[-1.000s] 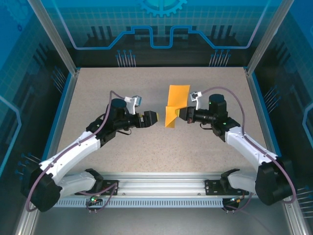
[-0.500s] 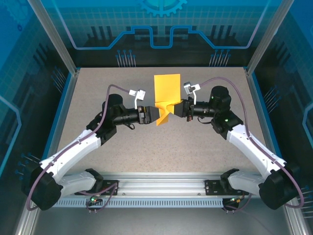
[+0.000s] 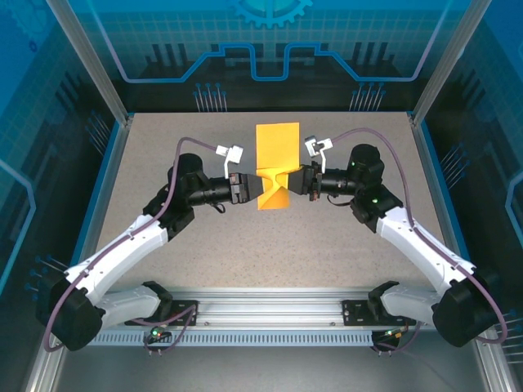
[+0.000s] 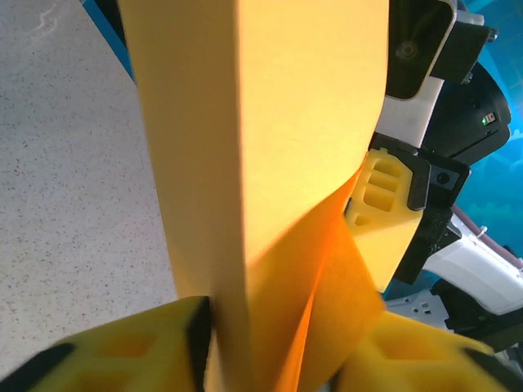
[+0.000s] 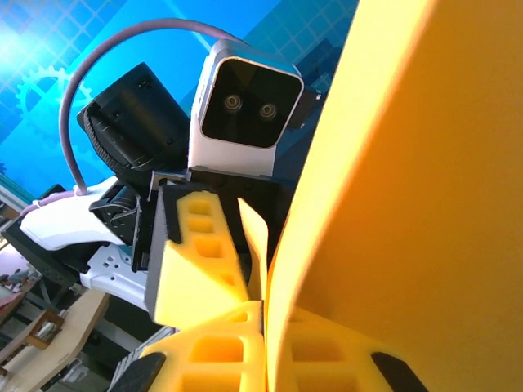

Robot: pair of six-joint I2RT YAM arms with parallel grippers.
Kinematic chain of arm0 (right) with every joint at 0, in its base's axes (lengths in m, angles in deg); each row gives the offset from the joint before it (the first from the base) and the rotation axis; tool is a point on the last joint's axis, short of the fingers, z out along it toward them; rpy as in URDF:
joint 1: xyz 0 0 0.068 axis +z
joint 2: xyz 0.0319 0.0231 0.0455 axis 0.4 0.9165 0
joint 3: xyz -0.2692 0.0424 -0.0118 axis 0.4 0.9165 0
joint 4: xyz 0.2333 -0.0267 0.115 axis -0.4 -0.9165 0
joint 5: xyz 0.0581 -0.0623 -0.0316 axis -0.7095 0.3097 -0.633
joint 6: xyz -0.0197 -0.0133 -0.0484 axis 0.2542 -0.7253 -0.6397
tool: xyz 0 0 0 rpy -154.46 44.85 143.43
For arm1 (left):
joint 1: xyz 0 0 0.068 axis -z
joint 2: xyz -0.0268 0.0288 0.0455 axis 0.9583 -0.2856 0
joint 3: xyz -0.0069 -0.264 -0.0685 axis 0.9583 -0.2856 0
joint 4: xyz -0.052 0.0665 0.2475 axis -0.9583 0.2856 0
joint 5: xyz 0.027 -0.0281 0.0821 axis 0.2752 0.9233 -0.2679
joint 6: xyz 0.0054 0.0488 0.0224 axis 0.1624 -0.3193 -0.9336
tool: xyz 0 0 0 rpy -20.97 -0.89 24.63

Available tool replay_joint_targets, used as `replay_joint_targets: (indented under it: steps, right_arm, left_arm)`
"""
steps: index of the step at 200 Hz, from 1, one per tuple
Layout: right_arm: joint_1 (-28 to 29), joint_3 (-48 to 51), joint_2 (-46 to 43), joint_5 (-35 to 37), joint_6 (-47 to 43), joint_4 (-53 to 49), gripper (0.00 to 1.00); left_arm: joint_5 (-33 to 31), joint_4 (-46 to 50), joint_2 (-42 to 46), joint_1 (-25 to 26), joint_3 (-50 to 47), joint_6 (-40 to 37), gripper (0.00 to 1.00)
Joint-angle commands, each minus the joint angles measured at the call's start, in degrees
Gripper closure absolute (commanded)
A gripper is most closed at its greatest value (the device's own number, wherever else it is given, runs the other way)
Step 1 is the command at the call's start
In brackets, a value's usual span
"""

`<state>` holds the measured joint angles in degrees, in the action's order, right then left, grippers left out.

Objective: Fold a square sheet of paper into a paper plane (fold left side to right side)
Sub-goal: Turn over the paper at the center of the table.

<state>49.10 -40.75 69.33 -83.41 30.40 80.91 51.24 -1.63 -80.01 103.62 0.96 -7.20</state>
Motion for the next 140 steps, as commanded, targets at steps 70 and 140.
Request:
replay_joint_targets:
  steps: [70,140]
  right_arm:
    - [-1.64,3.99,-2.33,4.2,-0.76,-4.25,0.72]
    - [-11.03,1.54,-12.27,33.31,-14.86,-48.14,0.47]
  left_arm:
    - [-2.43,4.12,1.44,-0.09,1.72,-2.16,0.89]
    - [-32.5,36.06,0.68,10.69,10.12,-21.58,1.0]
